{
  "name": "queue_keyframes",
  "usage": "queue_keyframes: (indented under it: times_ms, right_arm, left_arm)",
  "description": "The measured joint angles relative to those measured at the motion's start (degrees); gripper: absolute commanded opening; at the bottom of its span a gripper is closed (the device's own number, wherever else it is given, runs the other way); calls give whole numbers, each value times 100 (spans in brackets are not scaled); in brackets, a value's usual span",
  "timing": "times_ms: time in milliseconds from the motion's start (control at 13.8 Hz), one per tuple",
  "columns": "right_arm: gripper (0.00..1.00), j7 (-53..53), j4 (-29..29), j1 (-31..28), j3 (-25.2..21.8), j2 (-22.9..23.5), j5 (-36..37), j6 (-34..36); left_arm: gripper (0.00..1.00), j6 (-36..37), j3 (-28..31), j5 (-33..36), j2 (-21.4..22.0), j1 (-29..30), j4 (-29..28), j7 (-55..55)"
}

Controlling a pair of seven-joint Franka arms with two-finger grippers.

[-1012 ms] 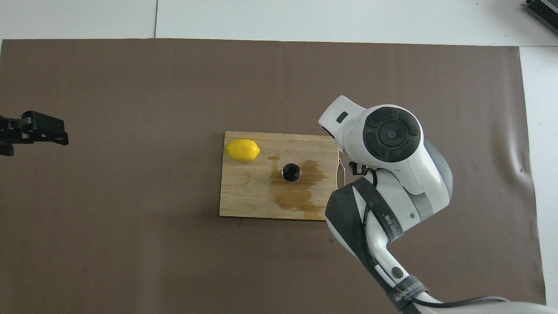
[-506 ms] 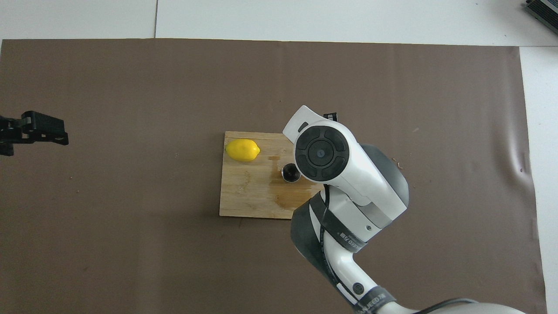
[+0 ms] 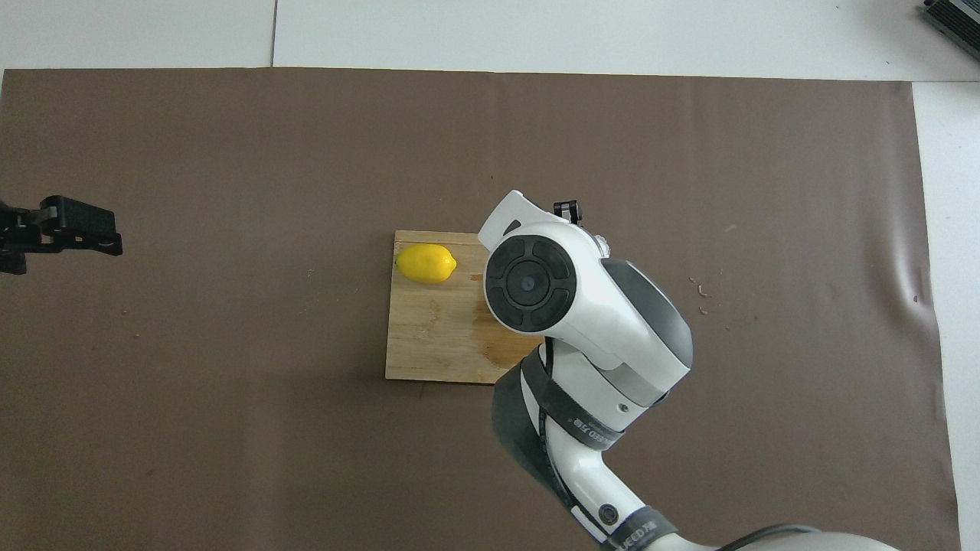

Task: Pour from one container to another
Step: 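Lift the white cup with the right gripper over the metal cup, then tilt the white cup with the right gripper to pour into the metal cup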

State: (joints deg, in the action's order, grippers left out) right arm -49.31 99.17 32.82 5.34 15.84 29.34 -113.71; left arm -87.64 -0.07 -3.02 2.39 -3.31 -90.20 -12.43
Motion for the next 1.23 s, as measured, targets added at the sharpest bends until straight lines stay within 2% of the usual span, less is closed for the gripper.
queue_keyframes:
  times_ms: [361, 867, 1228]
  right_arm:
    - [0, 47, 87, 365, 2, 63, 578, 195]
    - [0, 47, 206, 622, 2, 30, 836, 470]
    - [0, 47, 228, 597, -20, 25, 923, 496]
  left_arm:
    - [100, 27, 1, -4, 22, 2, -15, -2]
    - [100, 55, 3, -4, 43, 6, -21, -3]
    - [100, 59, -2, -8, 44, 6, -23, -3]
